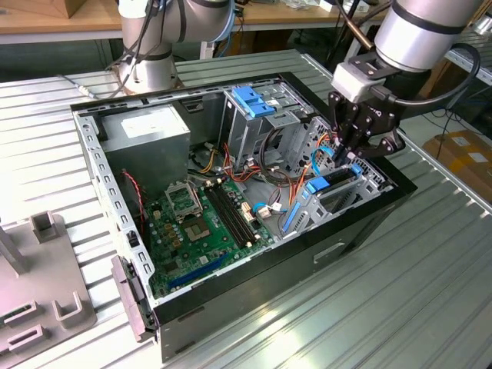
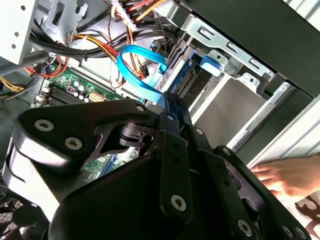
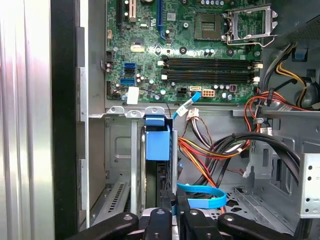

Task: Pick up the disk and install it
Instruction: 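Insert the first disk wire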

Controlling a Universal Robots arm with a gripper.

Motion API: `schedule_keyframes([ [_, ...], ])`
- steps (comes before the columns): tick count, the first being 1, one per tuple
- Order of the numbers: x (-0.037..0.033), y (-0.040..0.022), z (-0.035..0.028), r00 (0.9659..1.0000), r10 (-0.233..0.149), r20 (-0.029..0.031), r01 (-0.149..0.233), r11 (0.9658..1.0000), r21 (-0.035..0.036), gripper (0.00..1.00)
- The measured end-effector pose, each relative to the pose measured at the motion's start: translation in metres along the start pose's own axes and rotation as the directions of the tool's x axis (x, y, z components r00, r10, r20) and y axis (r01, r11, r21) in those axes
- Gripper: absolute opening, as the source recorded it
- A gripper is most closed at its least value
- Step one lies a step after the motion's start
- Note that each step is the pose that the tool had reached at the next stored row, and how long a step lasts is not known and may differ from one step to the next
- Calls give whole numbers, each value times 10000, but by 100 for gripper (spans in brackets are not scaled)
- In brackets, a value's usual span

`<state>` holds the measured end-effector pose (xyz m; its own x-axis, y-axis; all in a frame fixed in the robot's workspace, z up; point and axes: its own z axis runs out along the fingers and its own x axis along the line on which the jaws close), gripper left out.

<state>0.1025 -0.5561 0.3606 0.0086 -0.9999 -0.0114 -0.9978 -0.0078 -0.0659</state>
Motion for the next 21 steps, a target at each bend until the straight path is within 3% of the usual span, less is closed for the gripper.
schedule_keyframes([
  [3,40,19,2,10000,-1,6,1,10000,5,16],
  [5,44,36,8,10000,4,52,-4,10000,19,16],
  [6,48,41,9,10000,3,75,-3,10000,44,16],
  [7,71,57,14,9999,-15,106,14,9999,157,16],
  [8,119,87,17,9998,-40,201,33,9994,342,16],
  [9,155,118,19,9983,-62,576,34,9988,495,16],
  [11,171,136,23,9983,-77,577,45,9984,556,16],
  [14,182,166,58,9978,-147,640,103,9976,691,16],
  [16,182,172,81,9977,-174,649,125,9971,746,16],
  [21,182,186,88,9977,-175,651,125,9971,753,16],
])
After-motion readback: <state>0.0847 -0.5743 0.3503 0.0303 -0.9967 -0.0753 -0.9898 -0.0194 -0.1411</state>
